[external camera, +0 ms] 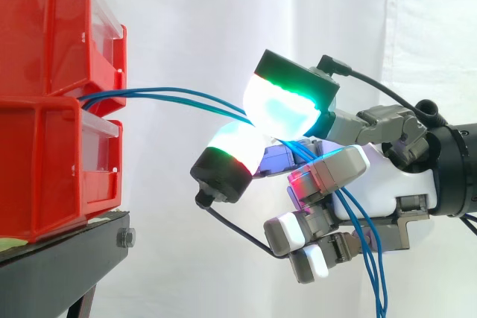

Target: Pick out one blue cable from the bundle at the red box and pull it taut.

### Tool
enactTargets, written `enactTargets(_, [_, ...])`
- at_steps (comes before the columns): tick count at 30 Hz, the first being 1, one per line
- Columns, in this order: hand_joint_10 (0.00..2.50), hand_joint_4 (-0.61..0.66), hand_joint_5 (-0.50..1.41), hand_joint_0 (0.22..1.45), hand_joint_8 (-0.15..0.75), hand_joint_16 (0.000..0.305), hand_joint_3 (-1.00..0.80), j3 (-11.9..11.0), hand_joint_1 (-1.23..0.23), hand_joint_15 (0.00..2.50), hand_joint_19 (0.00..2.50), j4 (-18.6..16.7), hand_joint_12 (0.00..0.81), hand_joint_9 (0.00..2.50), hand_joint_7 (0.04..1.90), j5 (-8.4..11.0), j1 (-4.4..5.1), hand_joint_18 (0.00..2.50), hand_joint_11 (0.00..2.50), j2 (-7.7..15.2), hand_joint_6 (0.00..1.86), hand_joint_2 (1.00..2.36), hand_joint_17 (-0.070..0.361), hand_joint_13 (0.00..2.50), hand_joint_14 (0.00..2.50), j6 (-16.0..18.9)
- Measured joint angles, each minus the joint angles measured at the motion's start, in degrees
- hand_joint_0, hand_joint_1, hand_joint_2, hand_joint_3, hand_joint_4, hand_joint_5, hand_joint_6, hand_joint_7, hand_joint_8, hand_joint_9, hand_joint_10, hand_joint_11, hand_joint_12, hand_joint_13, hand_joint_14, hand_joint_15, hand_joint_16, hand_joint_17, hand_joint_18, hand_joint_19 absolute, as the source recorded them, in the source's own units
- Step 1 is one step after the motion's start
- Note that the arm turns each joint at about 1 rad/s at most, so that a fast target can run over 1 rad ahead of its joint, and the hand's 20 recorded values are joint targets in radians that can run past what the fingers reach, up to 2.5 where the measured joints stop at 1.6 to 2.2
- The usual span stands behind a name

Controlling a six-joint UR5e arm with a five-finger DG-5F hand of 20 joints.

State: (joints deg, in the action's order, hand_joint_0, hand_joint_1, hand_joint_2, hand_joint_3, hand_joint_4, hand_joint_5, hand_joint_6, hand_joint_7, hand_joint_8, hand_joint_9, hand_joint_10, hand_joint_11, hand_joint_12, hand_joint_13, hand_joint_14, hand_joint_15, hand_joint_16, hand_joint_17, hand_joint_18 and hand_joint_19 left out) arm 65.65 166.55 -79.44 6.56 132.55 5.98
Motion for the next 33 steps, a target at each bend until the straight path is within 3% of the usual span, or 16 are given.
enactTargets(7, [0.04, 0.05, -0.09, 0.57, 0.288, 0.042, -0.5, 0.0, -0.63, 0.56, 0.63, -0.1, 0.326, 1.49, 0.95, -0.25, -0.2, 1.02, 1.11, 0.0, 0.86, 1.0, 0.094, 1.12, 0.02, 0.0])
enactTargets(13, [0.04, -0.01, -0.09, 0.6, 0.293, 0.041, -0.35, 0.0, -0.72, 0.57, 0.64, -0.2, 0.321, 1.5, 0.97, -0.31, -0.2, 1.02, 1.12, 0.0, 0.9, 1.01, 0.093, 1.12, 0.02, 0.0])
enactTargets(18, [0.04, 0.02, -0.1, 0.62, 0.289, 0.041, -0.27, 0.0, -0.82, 0.57, 0.63, 0.0, 0.328, 1.47, 1.0, -0.33, -0.29, 1.0, 1.12, 0.0, 0.92, 1.02, 0.093, 1.11, 0.02, 0.0])
enactTargets(22, [0.04, 0.0, -0.11, 0.68, 0.285, 0.041, -0.31, 0.0, -0.9, 0.57, 0.63, 0.1, 0.32, 1.43, 1.04, -0.47, -0.34, 1.0, 1.13, 0.0, 0.93, 1.02, 0.092, 1.1, 0.02, 0.0])
enactTargets(25, [0.04, -0.1, -0.11, 0.75, 0.305, 0.038, -0.5, 0.0, -0.88, 0.54, 0.58, -0.1, 0.301, 1.43, 1.15, -0.51, -0.35, 0.99, 1.1, 0.0, 0.94, 1.0, 0.086, 1.09, 0.02, 0.0])
enactTargets(28, [0.04, -0.12, -0.12, 0.72, 0.304, 0.038, -0.5, 0.0, -0.87, 0.54, 0.58, -0.1, 0.3, 1.43, 1.22, -0.53, -0.34, 0.99, 1.1, 0.0, 0.95, 1.0, 0.085, 1.1, 0.02, 0.0])
enactTargets(33, [0.04, -0.1, -0.11, 0.66, 0.294, 0.038, -0.5, 0.0, -0.87, 0.56, 0.6, 0.1, 0.301, 1.47, 1.1, -0.54, -0.33, 0.99, 1.1, 0.0, 0.96, 1.0, 0.085, 1.11, 0.02, 0.0])
